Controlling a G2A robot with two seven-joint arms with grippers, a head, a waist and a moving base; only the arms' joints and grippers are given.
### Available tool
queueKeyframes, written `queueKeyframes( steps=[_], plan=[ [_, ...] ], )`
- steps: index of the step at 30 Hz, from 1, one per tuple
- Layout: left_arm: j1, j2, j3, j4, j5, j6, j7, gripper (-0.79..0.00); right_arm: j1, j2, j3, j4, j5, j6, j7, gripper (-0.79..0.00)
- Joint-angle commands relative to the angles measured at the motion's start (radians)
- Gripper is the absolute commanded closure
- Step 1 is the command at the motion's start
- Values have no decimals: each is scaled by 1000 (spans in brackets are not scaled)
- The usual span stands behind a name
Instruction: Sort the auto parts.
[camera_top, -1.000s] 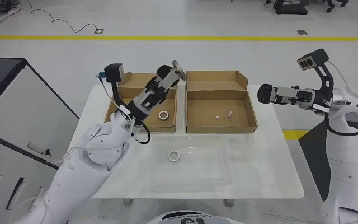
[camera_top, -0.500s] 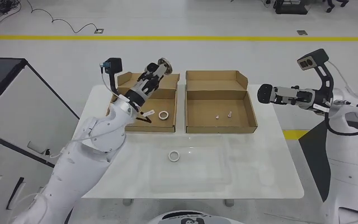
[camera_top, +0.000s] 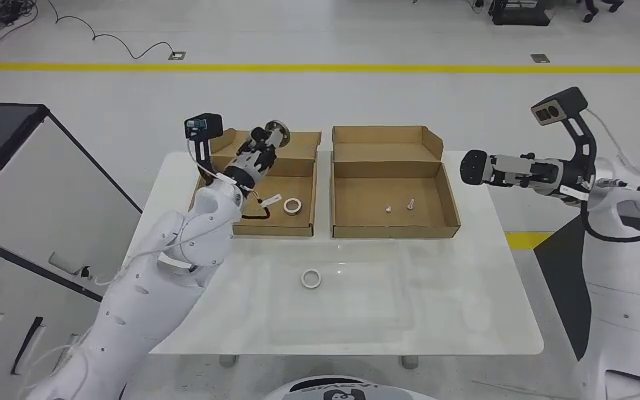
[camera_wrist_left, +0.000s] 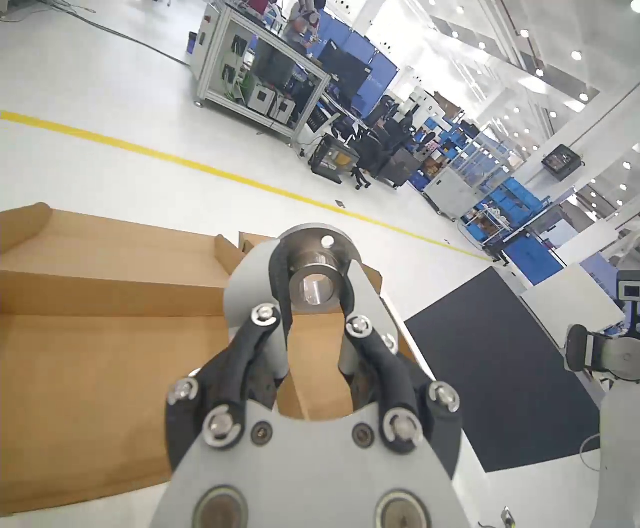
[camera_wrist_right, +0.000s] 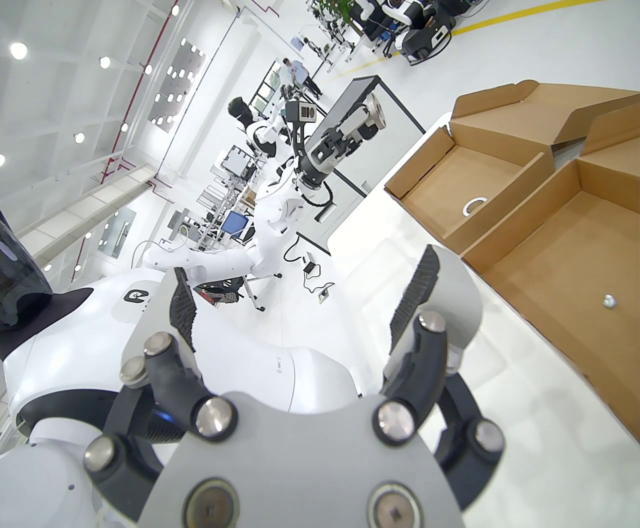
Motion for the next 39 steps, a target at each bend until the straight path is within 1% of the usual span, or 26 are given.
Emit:
queueKeyframes(
  steps=[1, 5, 6, 7, 9, 10, 13, 14, 16, 17, 19, 22, 27, 30, 39],
  plan=[
    [0, 0, 0, 0, -1, -1, 0, 0, 0, 0, 0, 0, 0, 0, 0, -785],
    [0, 0, 0, 0, -1, -1, 0, 0, 0, 0, 0, 0, 0, 0, 0, -785],
    [5, -1, -2, -3, -14, -13, -2, 0, 0, 0, 0, 0, 0, 0, 0, -785],
    [7, -1, -5, 5, -5, -4, -13, 0, 0, 0, 0, 0, 0, 0, 0, -785],
    [-4, -2, 7, 13, 53, 36, -47, 0, 0, 0, 0, 0, 0, 0, 0, -785],
    [-15, -3, 14, 27, 82, 71, -72, 0, 0, 0, 0, 0, 0, 0, 0, -785],
    [-61, -11, 49, 57, 135, 156, -155, 0, 0, 0, 0, 0, 0, 0, 0, -785],
    [-82, -14, 68, 65, 166, 169, -185, 0, 0, 0, 0, 0, 0, 0, 0, -785],
    [-121, -21, 101, 104, 201, 223, -259, 0, 0, 0, 0, 0, 0, 0, 0, -785],
    [-145, -24, 126, 122, 242, 228, -291, 0, 0, 0, 0, 0, 0, 0, 0, -785],
    [-186, -33, 165, 162, 278, 266, -363, 0, 0, 0, 0, 0, 0, 0, 0, -785],
    [-237, -48, 216, 210, 323, 293, -422, 0, 0, 0, 0, 0, 0, 0, 0, -785],
    [-296, -76, 277, 300, 355, 335, -481, 0, 0, 0, 0, 0, 0, 0, 0, -785],
    [-322, -92, 304, 351, 352, 341, -514, 0, 0, 0, 0, 0, 0, 0, 0, -785],
    [-369, -135, 357, 506, 330, 346, -571, 0, 0, 0, 0, 0, 0, 0, 0, -785]
  ],
)
